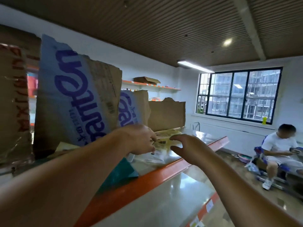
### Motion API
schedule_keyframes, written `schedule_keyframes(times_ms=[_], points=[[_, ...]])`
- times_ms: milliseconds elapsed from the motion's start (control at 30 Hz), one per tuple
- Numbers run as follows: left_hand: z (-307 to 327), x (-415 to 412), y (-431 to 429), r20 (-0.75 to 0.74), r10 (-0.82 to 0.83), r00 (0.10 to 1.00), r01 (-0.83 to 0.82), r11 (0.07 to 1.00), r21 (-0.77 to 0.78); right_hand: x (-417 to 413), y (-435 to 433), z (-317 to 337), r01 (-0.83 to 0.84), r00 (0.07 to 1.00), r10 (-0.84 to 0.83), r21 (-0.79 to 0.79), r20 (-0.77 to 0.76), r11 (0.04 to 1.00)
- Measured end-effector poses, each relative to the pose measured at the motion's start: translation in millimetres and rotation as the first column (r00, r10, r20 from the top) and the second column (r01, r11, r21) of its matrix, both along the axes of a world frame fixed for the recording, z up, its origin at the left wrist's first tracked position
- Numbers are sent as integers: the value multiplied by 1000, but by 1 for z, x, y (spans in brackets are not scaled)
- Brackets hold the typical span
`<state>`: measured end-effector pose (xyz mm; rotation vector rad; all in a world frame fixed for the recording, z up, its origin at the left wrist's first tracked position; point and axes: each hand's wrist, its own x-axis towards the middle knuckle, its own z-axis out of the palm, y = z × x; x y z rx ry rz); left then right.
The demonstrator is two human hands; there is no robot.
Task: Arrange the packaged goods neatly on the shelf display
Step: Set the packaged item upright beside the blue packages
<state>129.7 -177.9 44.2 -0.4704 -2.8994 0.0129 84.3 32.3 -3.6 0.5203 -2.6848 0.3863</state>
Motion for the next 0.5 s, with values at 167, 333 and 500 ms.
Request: schedule_keyframes(times_ms=[167, 333, 500], points=[[3, -32, 24, 22, 134, 991, -134, 991, 6, -68, 24, -5, -98, 995, 97, -63, -20, 993], [3, -74, 59, 6, 252, 968, -252, 966, 48, -145, 53, -19, -187, 982, 184, -144, -34, 972], [-17, -130, 86, -27, 349, 937, -349, 937, -16, -187, 77, -20, -243, 968, 243, 8, -65, 970]])
